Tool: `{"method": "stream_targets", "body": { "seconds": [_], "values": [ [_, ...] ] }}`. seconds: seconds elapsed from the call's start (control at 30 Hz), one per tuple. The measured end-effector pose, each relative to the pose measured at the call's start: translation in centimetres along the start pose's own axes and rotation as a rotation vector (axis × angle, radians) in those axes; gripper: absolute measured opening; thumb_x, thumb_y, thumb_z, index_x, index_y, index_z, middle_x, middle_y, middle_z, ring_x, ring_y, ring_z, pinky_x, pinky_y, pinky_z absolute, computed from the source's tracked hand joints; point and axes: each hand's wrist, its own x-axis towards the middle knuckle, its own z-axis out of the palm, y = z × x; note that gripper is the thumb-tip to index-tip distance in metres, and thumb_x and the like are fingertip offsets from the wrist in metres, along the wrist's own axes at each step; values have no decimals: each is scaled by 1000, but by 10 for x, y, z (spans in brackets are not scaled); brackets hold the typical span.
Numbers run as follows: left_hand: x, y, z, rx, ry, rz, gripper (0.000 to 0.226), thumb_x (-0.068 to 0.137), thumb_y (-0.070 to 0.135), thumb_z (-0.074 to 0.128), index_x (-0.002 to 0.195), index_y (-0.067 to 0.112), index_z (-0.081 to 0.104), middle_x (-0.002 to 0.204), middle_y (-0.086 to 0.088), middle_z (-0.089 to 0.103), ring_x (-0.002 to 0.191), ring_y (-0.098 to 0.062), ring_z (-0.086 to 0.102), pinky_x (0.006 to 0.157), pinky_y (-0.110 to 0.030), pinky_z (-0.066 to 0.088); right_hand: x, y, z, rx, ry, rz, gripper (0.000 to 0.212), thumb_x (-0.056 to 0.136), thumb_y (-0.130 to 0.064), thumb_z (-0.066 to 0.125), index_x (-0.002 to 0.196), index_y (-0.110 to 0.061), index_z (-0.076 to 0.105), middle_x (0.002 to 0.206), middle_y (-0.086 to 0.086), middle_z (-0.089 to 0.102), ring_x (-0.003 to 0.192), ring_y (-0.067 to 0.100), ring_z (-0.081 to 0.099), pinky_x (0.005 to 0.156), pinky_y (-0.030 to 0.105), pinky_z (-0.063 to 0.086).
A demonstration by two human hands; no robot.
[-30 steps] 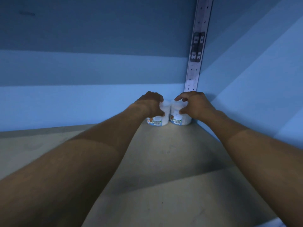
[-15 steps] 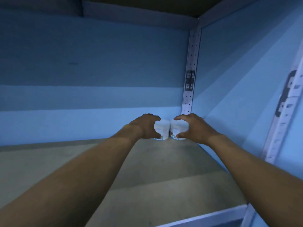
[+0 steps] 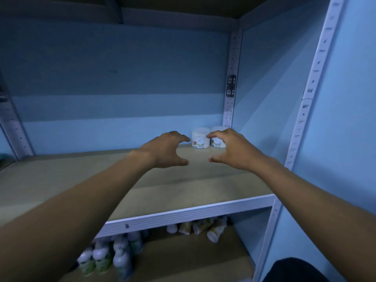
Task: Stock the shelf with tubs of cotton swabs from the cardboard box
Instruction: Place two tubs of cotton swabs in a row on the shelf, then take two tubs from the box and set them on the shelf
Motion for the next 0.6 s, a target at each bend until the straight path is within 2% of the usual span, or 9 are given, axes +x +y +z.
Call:
{"method": "stream_targets", "body": {
  "seconds": [0.17,0.33,0.47,0.53,0.6],
  "values": [
    [-45,1,-3,-20,22,17,75,79,54,72,145,31,43,145,6,45,132,-15,43,109,-36,39,-35,-24,3,14,-10,-24,70,74,-40,86,136,-37,54,131,0,50,122,16,48,94,20,34],
    [-79,2,-5,-38,33,28,72,78,53,73,142,34,46,141,7,48,129,-14,46,105,-34,41,-62,-49,12,36,-21,-82,69,75,-41,85,136,-36,54,132,-4,52,121,13,48,97,20,34],
    [-117,0,-4,-53,35,14,65,79,49,75,137,30,51,132,4,54,109,-13,54,94,-28,44,-84,-69,34,85,-57,-118,66,74,-45,83,133,-40,54,132,-9,52,119,10,50,102,29,42],
    [-139,-4,3,-72,23,0,62,79,46,76,134,27,54,125,3,55,95,-10,51,88,-24,42,-96,-81,49,101,-75,-130,65,75,-45,82,133,-41,54,128,-10,53,116,9,52,99,29,45],
    [-162,-13,13,-87,-3,-18,59,79,43,77,132,25,56,121,2,55,89,-8,48,85,-22,41,-108,-92,66,118,-105,-144,64,75,-43,82,133,-40,55,127,-9,54,115,10,53,93,26,45]
  ]
}}
